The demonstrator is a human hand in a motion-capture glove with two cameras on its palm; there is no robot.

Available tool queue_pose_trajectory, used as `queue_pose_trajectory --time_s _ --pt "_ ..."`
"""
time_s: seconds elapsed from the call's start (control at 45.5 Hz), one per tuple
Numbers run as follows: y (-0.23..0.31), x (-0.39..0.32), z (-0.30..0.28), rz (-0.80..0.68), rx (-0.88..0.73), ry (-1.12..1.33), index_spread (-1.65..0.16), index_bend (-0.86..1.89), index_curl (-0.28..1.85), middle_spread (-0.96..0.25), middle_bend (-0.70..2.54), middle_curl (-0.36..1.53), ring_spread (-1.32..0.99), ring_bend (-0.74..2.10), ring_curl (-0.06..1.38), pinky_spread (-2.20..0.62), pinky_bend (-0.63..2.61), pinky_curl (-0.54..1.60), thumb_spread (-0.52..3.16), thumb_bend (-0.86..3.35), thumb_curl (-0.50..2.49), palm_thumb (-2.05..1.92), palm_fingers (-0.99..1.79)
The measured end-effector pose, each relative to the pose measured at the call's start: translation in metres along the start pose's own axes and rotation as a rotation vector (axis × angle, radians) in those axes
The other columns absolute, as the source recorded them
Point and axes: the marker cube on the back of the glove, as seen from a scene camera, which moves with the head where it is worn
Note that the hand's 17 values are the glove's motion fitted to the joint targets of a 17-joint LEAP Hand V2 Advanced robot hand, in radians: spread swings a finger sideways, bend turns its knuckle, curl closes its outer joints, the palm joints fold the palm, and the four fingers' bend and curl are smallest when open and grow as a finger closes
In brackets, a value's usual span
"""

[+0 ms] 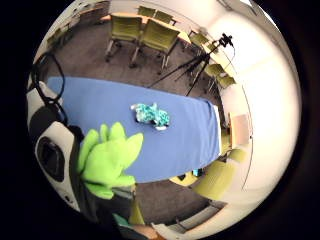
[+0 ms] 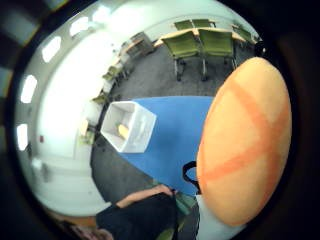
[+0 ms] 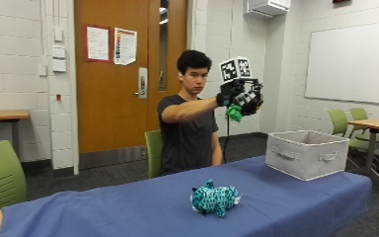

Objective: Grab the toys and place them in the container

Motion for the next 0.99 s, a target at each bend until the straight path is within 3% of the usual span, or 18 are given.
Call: queue_pose_trajectory --time_s 0.11,0.198,0.264,0.462,0.528,0.638,0.902,0.99 --pt "-0.022 -0.080 -0.020 -0.116 0.014 0.004 -0.43 0.13 1.08 -0.39 0.87 0.67 -0.41 1.21 0.47 -0.50 0.88 0.39 0.55 0.16 0.86 0.66 1.07" --pt "-0.027 -0.138 -0.027 -0.302 0.011 -0.075 -0.43 0.13 1.11 -0.39 0.87 0.68 -0.41 1.21 0.47 -0.49 0.89 0.39 0.54 0.15 0.88 0.66 1.06" --pt "-0.040 -0.178 -0.024 -0.284 0.019 -0.048 -0.44 0.12 1.13 -0.39 0.87 0.68 -0.41 1.21 0.47 -0.49 0.89 0.39 0.54 0.15 0.90 0.66 1.06" --pt "-0.054 -0.298 -0.008 -0.443 -0.004 -0.101 -0.44 0.11 1.17 -0.39 0.88 0.69 -0.42 1.21 0.47 -0.49 0.89 0.39 0.53 0.13 0.95 0.65 1.05" --pt "-0.055 -0.334 -0.004 -0.395 -0.027 -0.138 -0.44 0.11 1.18 -0.39 0.87 0.69 -0.42 1.21 0.48 -0.49 0.89 0.39 0.53 0.13 0.97 0.65 1.05" --pt "-0.090 -0.302 0.021 -0.282 -0.062 -0.098 -0.44 0.10 1.20 -0.39 0.87 0.69 -0.42 1.20 0.48 -0.50 0.90 0.39 0.53 0.11 0.99 0.64 1.03" --pt "-0.103 -0.320 0.063 -0.211 -0.159 -0.105 -0.44 0.09 1.22 -0.40 0.87 0.70 -0.42 1.21 0.48 -0.50 0.91 0.39 0.54 0.09 1.05 0.64 1.01" --pt "-0.101 -0.306 0.081 -0.247 -0.237 0.022 -0.44 0.07 1.22 -0.40 0.85 0.69 -0.43 1.20 0.48 -0.48 0.92 0.40 0.55 0.07 1.06 0.62 0.93"
